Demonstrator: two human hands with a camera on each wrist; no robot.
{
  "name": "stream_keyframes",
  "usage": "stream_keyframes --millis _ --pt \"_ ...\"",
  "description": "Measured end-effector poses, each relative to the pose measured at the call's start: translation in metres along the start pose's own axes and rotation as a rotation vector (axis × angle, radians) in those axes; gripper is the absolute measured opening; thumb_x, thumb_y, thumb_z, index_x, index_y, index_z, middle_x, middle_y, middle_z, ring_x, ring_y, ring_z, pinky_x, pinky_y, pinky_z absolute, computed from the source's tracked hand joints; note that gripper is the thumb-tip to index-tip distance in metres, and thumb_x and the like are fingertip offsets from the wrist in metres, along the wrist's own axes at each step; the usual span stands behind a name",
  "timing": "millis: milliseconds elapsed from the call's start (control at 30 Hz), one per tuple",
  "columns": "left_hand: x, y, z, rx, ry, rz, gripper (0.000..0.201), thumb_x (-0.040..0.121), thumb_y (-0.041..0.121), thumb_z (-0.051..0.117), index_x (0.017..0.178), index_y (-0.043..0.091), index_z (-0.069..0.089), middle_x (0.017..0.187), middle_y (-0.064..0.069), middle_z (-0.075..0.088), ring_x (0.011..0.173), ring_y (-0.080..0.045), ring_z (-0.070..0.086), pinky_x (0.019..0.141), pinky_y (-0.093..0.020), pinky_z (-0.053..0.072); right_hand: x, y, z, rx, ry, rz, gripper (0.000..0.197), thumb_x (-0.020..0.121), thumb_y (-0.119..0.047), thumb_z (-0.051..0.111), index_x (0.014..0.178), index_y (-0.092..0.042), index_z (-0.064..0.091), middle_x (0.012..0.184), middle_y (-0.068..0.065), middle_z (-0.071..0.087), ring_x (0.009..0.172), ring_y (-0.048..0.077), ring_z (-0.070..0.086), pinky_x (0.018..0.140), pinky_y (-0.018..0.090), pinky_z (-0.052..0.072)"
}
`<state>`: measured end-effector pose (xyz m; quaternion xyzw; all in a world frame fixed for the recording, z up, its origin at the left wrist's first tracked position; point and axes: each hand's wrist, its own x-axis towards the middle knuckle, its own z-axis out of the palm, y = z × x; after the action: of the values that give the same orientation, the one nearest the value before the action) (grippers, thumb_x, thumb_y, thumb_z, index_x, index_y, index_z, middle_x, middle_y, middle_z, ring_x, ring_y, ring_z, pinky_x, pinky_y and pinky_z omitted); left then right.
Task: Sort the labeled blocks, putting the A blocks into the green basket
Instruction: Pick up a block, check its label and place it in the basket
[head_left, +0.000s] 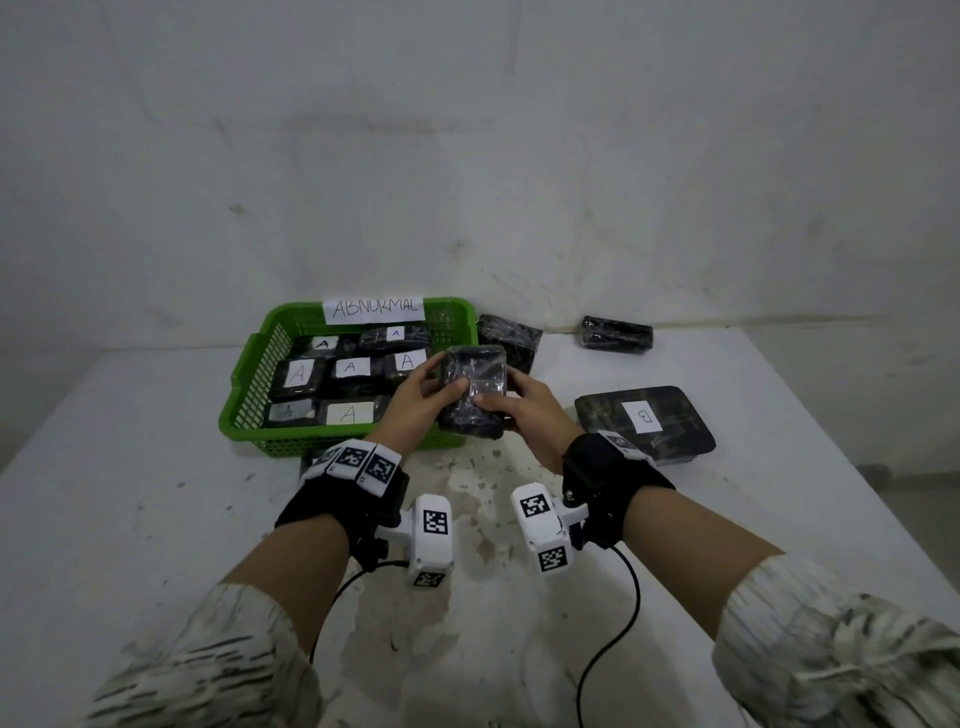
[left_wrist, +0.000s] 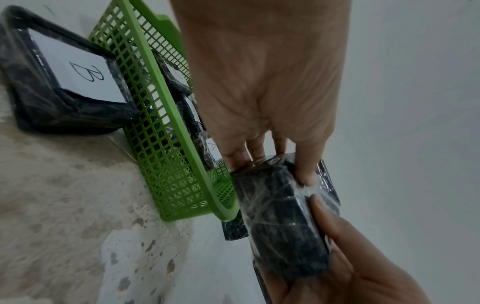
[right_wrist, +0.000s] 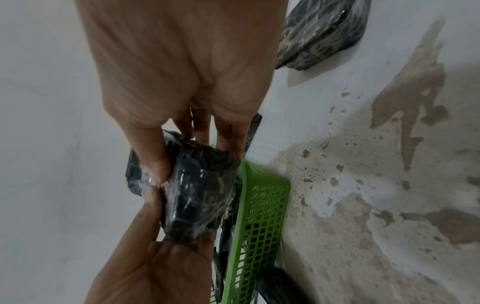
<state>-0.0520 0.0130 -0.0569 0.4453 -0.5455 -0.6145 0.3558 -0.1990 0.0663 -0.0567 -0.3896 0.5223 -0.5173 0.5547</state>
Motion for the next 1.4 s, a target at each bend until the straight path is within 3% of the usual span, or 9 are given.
stream_keyframes --millis 233,433,567,667,800,933,1133,1300,1400 --pt "0.000 0.000 -0.001 0.015 0.014 0.022 0.061 0.088 0.006 0.060 0.143 0.015 0.034 0.131 -0.020 0.054 0.117 -0.028 0.055 0.094 -0.037 0.048 0.002 0.003 0.000 0.039 -0.061 0.036 0.059 0.083 0.002 0.067 0.137 -0.009 0.047 0.126 0.009 0.060 0.106 0.025 0.064 0.097 0.038 0.051" --pt "-0.003 0.000 -0.001 0.068 0.005 0.056 0.066 0.084 0.006 0.065 0.139 0.025 0.035 0.133 -0.017 0.048 0.120 -0.029 0.053 0.091 -0.035 0.050 0.001 0.000 -0.002 -0.068 -0.028 -0.043 0.072 0.077 0.001 0.075 0.138 -0.020 0.044 0.115 -0.007 0.062 0.103 0.019 0.064 0.083 0.023 0.054" --pt "-0.002 0.008 -0.001 0.079 0.010 0.090 0.062 0.085 -0.009 0.055 0.136 0.023 0.042 0.131 -0.018 0.047 0.113 -0.028 0.055 0.082 -0.030 0.052 0.004 -0.002 0.001 -0.023 0.029 0.004 0.072 0.091 -0.031 0.063 0.151 -0.020 0.026 0.142 0.002 0.045 0.128 0.019 0.048 0.095 0.031 0.045" --pt "-0.003 0.016 0.001 -0.006 -0.032 -0.002 0.043 0.094 0.005 0.043 0.129 0.028 0.051 0.133 -0.012 0.051 0.115 -0.023 0.053 0.095 -0.042 0.048 0.004 -0.005 0.002 -0.057 0.032 0.005 0.059 0.099 -0.038 0.048 0.151 -0.022 0.026 0.149 -0.001 0.036 0.136 0.018 0.039 0.102 0.039 0.040" --pt "-0.009 0.023 0.007 -0.004 -0.072 -0.043 0.034 0.092 0.034 0.054 0.125 0.033 0.054 0.138 -0.003 0.050 0.129 -0.021 0.044 0.107 -0.053 0.035 0.003 -0.013 0.006 -0.159 -0.013 -0.083 0.035 0.101 -0.024 0.047 0.135 -0.031 0.044 0.115 -0.002 0.060 0.103 0.001 0.059 0.095 0.022 0.049" --pt "-0.010 0.025 0.012 0.010 -0.015 0.009 0.042 0.093 0.017 0.053 0.135 0.020 0.048 0.132 -0.006 0.053 0.122 -0.020 0.050 0.107 -0.046 0.038 0.003 -0.013 0.012 -0.286 0.017 -0.025 0.053 0.089 -0.062 0.049 0.139 -0.052 0.037 0.140 0.006 0.031 0.131 0.026 0.042 0.114 0.042 0.034" --pt "-0.012 0.028 0.017 0.035 -0.061 0.023 0.054 0.095 0.019 0.050 0.146 0.022 0.031 0.138 0.000 0.044 0.122 -0.011 0.044 0.096 -0.024 0.039 -0.003 -0.014 0.022 -0.171 0.003 -0.045 0.056 0.102 -0.038 0.036 0.152 -0.019 0.019 0.151 0.008 0.037 0.136 0.022 0.041 0.111 0.037 0.037" --pt "-0.007 0.027 0.016 0.016 -0.018 0.039 0.052 0.097 0.013 0.045 0.147 0.020 0.029 0.141 -0.010 0.047 0.115 -0.016 0.052 0.086 -0.021 0.047 0.002 -0.013 0.022 -0.069 0.017 0.040 0.056 0.102 -0.032 0.042 0.152 -0.026 0.018 0.146 0.006 0.046 0.130 0.023 0.049 0.108 0.049 0.040" --pt "-0.007 0.029 0.016 0.025 -0.033 0.028 0.055 0.097 0.013 0.047 0.148 0.020 0.026 0.141 -0.011 0.046 0.123 -0.020 0.050 0.084 -0.016 0.050 -0.001 -0.016 0.019 -0.098 -0.013 -0.013 0.046 0.104 -0.024 0.039 0.148 -0.024 0.026 0.132 0.001 0.053 0.121 0.022 0.055 0.095 0.037 0.052"
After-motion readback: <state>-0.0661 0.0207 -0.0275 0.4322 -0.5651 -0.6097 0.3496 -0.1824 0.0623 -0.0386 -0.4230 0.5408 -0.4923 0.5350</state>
